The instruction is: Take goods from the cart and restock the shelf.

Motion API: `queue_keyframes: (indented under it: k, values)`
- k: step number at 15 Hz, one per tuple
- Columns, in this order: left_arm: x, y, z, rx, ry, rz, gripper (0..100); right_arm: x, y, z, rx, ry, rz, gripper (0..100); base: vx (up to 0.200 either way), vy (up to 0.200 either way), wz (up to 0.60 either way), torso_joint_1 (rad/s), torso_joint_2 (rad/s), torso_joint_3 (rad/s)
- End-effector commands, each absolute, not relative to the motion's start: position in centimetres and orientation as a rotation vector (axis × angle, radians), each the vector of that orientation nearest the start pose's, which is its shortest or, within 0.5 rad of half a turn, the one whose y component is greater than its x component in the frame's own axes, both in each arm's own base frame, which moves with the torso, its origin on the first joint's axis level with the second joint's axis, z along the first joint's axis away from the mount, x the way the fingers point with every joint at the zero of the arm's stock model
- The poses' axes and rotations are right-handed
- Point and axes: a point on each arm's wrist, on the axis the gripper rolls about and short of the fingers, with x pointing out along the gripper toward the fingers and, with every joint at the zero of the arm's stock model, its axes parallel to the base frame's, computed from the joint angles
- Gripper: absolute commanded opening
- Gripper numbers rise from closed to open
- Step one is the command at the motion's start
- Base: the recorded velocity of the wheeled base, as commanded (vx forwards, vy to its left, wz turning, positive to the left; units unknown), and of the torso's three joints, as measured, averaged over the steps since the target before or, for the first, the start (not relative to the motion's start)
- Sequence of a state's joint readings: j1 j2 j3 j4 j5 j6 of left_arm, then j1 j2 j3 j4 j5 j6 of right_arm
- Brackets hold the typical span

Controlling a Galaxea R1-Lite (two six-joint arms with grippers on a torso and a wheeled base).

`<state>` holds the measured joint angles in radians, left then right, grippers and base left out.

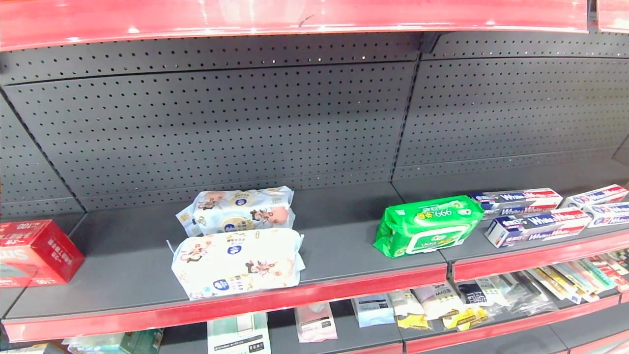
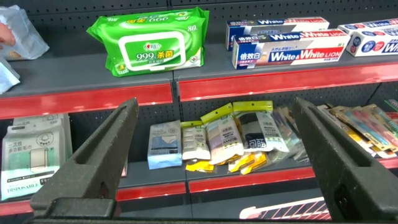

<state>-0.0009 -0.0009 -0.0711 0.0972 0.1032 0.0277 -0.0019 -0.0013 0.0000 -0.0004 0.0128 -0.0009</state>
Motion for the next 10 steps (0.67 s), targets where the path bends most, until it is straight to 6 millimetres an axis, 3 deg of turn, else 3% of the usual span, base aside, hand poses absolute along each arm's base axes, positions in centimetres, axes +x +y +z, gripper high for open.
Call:
queue_keyframes:
  k: [1, 7, 10]
  values:
    - [-2.87, 0.23, 8.49, 0.035, 0.028, 0.101, 100, -2.28, 0.03, 7.55, -0.005, 0.0, 0.011, 100, 0.0, 0.0, 0.0, 0.0, 0.0, 0.0]
    - [-2.87, 0.23, 8.49, 0.041, 0.028, 0.102, 100, -2.28, 0.03, 7.55, -0.005, 0.0, 0.014, 100, 0.0, 0.0, 0.6, 0.005, 0.0, 0.001]
    - [-2.86, 0.22, 8.47, 0.047, 0.028, 0.098, 100, -2.28, 0.03, 7.55, -0.003, 0.0, 0.014, 100, 0.0, 0.0, 0.0, 0.0, 0.0, 0.0]
